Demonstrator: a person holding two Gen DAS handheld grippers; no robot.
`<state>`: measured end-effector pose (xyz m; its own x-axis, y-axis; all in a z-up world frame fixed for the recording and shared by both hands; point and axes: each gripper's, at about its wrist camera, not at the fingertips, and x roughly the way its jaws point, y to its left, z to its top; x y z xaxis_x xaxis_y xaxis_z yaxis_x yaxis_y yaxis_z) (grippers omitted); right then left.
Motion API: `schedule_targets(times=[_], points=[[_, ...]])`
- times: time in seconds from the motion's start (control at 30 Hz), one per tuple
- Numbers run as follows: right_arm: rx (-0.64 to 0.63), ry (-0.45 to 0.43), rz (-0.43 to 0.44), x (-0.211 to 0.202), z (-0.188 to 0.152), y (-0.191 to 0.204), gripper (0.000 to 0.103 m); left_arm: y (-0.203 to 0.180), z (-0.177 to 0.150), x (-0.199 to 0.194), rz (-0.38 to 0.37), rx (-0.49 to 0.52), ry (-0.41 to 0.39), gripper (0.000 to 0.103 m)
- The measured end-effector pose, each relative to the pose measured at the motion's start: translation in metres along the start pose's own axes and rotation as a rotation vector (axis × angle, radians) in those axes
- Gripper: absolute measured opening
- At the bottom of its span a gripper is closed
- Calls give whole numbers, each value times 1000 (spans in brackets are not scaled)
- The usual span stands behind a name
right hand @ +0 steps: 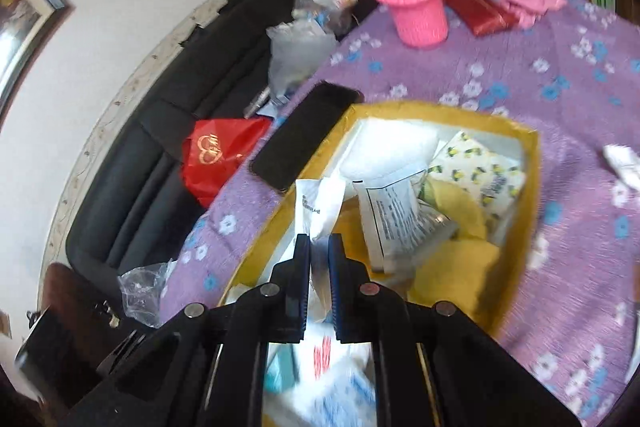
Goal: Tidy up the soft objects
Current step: 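Release the plastic bag into the box with left tool while right tool drops envelope there, then move both tools back over the remaining items on the tablecloth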
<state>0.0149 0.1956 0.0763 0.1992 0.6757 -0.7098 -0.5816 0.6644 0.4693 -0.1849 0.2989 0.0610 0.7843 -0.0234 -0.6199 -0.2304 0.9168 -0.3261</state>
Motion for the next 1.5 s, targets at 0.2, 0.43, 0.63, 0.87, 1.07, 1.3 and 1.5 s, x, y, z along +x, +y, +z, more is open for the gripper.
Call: schedule_targets(times=[0.2, 0.43, 0.63, 0.87, 1.07, 1.3, 1.5], points=[[37, 29, -57, 43, 18, -5, 15, 5, 1, 5, 2, -7, 13, 75], [-43, -19, -127, 34, 21, 1, 50, -6, 4, 7, 103, 29, 7, 86], [-124, -138, -166, -23, -4, 9, 65, -24, 2, 5, 257, 83, -29, 93], [-180, -204, -227, -70, -47, 3, 70, -53, -5, -6, 294, 154, -45, 93], [-177, -240, -259, -103, -77, -16, 71, -83, -10, -16, 302, 216, -56, 93], [-105, -308, -283, -153, -102, -57, 73, -120, -18, -22, 269, 283, -58, 93], [18, -399, -350, -216, -126, -118, 77, -149, -25, -6, 55, 320, 42, 93]])
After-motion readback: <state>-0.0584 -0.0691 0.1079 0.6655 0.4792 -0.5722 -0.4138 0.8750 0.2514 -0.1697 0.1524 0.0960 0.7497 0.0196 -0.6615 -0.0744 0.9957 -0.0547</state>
